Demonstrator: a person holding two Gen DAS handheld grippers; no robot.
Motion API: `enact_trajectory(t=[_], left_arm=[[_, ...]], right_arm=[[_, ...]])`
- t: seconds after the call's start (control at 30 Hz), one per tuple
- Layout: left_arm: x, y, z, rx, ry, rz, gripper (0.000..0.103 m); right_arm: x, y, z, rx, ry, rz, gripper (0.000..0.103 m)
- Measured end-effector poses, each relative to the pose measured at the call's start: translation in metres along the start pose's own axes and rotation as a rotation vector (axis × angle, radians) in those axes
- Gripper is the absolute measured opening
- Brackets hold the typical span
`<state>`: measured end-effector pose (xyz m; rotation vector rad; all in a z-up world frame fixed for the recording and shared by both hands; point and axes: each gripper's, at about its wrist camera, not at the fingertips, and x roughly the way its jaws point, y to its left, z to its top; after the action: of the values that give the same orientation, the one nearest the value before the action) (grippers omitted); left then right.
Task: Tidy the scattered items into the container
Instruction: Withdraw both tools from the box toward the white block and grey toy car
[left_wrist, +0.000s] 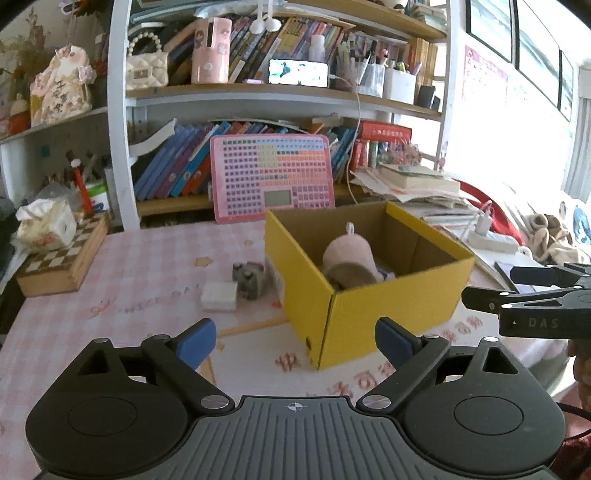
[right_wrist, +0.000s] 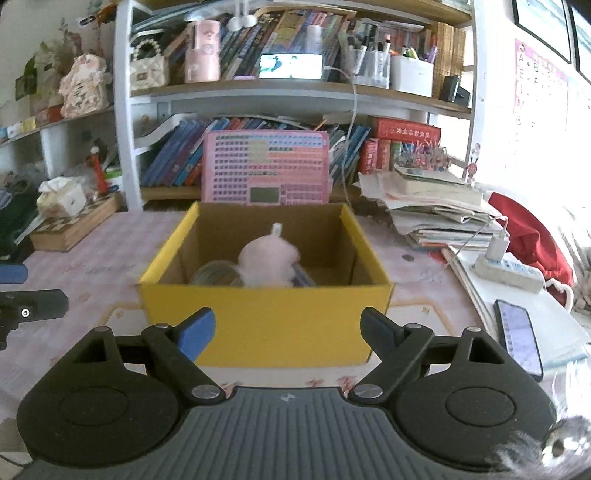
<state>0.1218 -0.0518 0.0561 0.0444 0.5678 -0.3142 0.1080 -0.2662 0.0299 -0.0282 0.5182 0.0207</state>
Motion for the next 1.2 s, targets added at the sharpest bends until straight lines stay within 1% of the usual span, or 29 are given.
enact_trajectory(t=[0.33,0.5,0.97,1.2], left_arm=[[-0.028,0.029,-0.023,0.007,0.047,-0.031,0.095],[-0.04,0.046,-0.029,0.0,0.045,-0.025,0.095],[-0.059,0.088,-0.045,-0.01,0.087,0.015,0.095],[-0.067,0.11,-0.051,-0.062,0.09,0.048,0.095]], right_arm=[[-0.029,0.054,-0.02,-0.025,0.037,0.007,0.088],[-0.035,0.075,-0.024,-0.023,0.046,0.014,0.089],[-0.026,0.14,-0.024,-0.1,0.112,0.108,0.089],[-0.019,0.168,-0.02,-0.164,0.128,0.156,0.088]])
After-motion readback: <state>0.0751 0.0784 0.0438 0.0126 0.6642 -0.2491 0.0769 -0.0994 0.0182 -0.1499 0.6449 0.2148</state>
